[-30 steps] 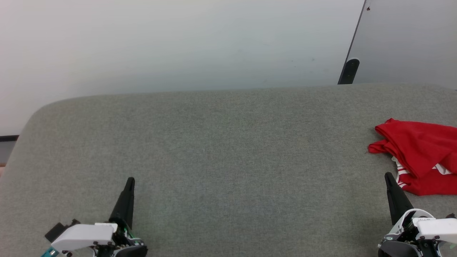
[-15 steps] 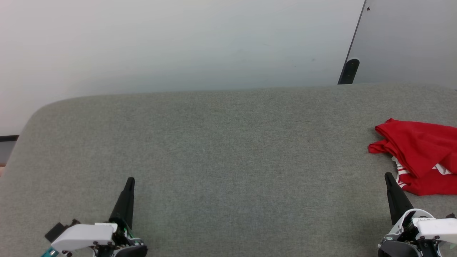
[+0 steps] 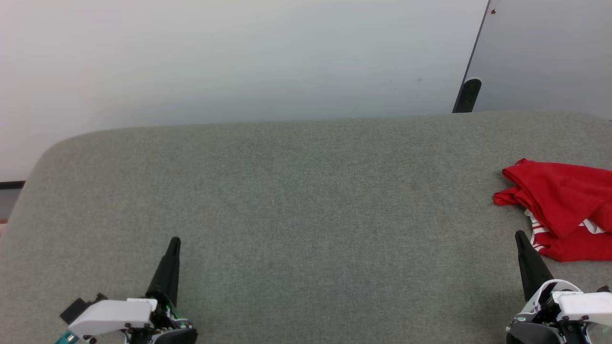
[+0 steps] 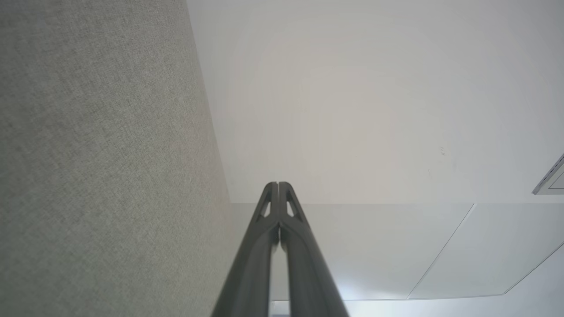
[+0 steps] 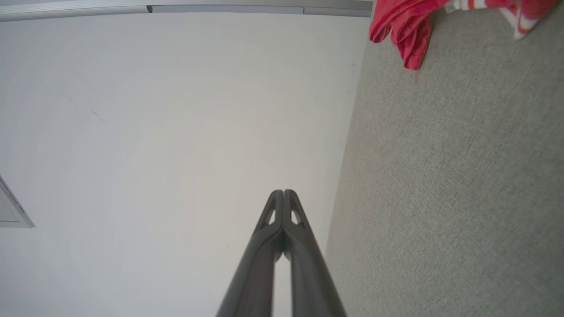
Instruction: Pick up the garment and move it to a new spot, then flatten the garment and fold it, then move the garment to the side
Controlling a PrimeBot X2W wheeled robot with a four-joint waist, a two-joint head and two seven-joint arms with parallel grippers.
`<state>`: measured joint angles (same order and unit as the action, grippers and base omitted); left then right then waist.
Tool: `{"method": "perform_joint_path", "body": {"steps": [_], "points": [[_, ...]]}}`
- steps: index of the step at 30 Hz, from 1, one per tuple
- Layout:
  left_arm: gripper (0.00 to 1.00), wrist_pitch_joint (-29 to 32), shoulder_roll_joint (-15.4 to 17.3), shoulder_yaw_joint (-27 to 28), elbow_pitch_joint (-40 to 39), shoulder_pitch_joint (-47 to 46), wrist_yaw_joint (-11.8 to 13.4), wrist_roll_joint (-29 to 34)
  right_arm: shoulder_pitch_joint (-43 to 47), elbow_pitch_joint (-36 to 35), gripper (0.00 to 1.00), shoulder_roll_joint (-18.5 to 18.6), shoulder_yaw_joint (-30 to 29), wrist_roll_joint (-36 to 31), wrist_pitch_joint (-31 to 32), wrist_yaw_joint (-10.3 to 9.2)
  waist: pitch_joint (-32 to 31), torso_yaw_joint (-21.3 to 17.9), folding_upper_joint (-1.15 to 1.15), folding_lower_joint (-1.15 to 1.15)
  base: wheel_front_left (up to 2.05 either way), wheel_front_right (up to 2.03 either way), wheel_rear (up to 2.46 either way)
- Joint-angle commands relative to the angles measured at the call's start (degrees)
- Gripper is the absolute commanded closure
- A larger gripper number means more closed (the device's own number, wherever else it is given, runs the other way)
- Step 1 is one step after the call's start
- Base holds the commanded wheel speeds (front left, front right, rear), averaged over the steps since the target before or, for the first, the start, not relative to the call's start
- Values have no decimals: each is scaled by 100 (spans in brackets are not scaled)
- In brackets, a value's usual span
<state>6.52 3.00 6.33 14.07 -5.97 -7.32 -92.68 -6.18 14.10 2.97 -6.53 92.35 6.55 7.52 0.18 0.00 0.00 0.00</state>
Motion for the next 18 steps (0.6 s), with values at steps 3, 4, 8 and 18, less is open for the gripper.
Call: {"method": "perform_joint_path", "body": {"steps": [3,4,8,18], "points": [[100,1,-9,18,7,-60,-30,27,-23,2,100,-21,0,13,1,-7,0,0,0,0,0,0,0],[100,1,-9,19,7,-60,-30,25,-23,2,100,-21,0,13,1,-7,0,0,0,0,0,0,0],[100,3,-10,20,7,-60,-30,26,-23,2,100,-21,0,13,1,-7,0,0,0,0,0,0,0],[100,6,-12,22,6,-60,-31,30,-23,2,100,-21,1,13,1,-6,0,0,0,0,0,0,0]]}}
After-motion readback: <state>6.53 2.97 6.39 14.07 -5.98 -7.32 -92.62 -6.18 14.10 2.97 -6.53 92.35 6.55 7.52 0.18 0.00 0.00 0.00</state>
